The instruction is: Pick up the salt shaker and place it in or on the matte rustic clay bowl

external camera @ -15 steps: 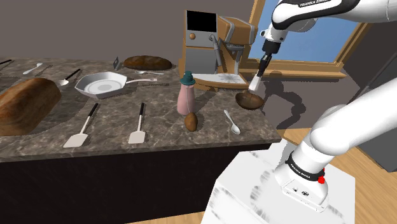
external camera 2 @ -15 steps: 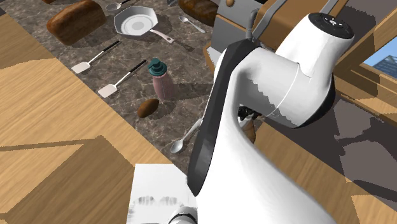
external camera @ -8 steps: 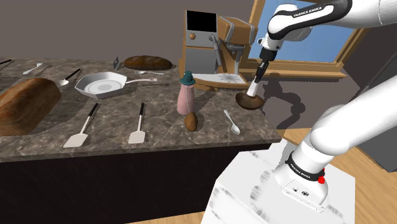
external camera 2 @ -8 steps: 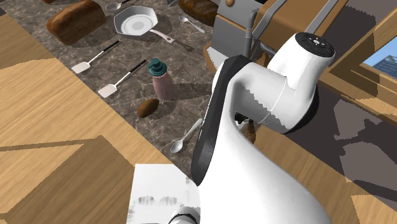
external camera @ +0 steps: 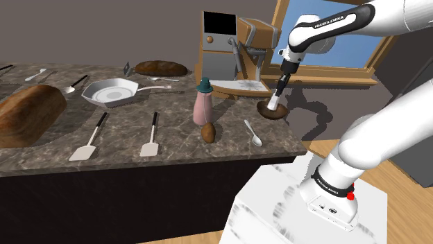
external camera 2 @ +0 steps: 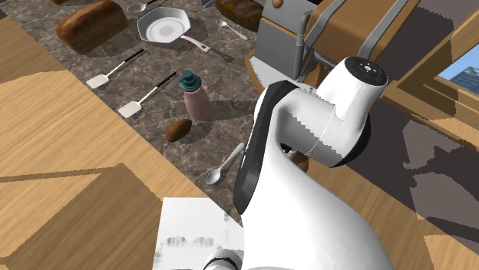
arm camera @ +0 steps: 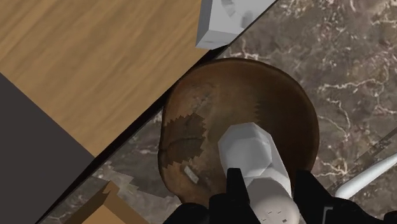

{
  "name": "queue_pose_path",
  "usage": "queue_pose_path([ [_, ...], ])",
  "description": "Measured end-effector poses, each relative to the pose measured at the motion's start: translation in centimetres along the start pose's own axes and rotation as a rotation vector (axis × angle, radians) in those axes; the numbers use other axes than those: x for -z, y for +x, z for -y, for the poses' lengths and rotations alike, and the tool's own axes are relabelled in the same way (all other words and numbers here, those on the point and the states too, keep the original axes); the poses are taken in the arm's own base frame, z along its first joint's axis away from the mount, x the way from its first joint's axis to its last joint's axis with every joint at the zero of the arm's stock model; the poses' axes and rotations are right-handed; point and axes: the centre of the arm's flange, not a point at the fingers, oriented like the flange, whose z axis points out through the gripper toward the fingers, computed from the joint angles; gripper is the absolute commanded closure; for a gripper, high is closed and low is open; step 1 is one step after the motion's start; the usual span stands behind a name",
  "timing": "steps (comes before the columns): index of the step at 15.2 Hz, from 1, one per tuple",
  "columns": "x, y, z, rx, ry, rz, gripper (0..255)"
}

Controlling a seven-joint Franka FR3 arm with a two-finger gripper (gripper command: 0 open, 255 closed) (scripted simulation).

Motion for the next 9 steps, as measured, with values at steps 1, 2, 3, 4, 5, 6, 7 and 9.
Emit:
queue_pose_path([
  [1, -0.06, 0.0, -0.01, 0.0, 0.0, 0.0, 255],
  [2, -0.1, 0.0, -0.01, 0.0, 0.0, 0.0, 255],
  [3, -0.12, 0.0, -0.01, 0.0, 0.0, 0.0, 255],
  [4, -0.13, 0.0, -0.01, 0.0, 0.0, 0.0, 255],
  [5, -0.14, -0.01, -0.01, 0.0, 0.0, 0.0, 0],
  [6, -0.14, -0.01, -0.01, 0.0, 0.0, 0.0, 0],
  [7, -0.14, -0.01, -0.01, 0.0, 0.0, 0.0, 0],
  [9, -0.14, -0.01, -0.01, 0.0, 0.0, 0.0, 0],
])
